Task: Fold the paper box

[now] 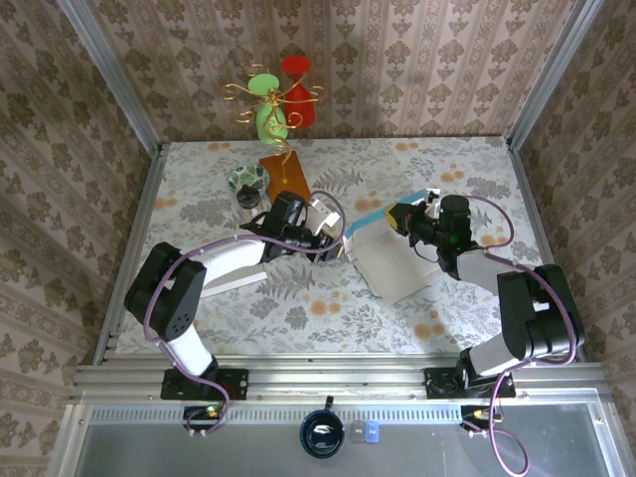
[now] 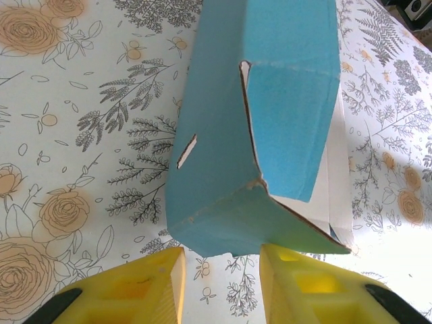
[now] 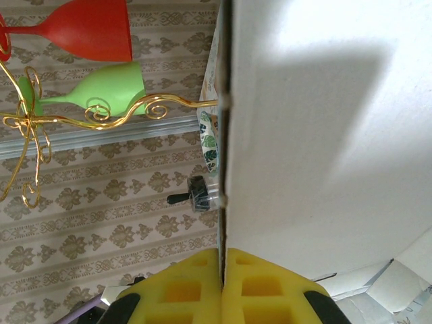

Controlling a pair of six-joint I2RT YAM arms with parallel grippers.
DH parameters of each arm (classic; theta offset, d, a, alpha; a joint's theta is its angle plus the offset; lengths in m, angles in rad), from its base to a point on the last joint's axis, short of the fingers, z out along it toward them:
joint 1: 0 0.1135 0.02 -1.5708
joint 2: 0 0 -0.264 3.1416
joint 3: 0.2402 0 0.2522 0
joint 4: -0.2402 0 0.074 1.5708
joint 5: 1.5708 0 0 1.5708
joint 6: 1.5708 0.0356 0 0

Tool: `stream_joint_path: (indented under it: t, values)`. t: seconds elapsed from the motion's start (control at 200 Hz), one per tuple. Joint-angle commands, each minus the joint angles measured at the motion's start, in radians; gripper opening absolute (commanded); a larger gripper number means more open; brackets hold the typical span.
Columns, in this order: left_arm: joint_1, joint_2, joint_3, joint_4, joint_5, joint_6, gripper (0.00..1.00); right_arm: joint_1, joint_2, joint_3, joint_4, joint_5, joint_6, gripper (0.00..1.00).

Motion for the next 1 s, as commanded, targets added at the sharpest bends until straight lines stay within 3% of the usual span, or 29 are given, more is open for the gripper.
stream_joint_path:
  t: [0.0, 0.995]
  values:
    - [-0.002, 0.015, -0.003, 0.022, 0.002, 0.039, 0.35, -0.003, -0.002, -0.012, 0.029, -0.021, -0.016, 0.00]
    - [-0.056, 0.119, 0.123, 0.036, -0.015, 0.035, 0.25, 0.015, 0.024, -0.013, 0.028, 0.002, 0.004, 0.00]
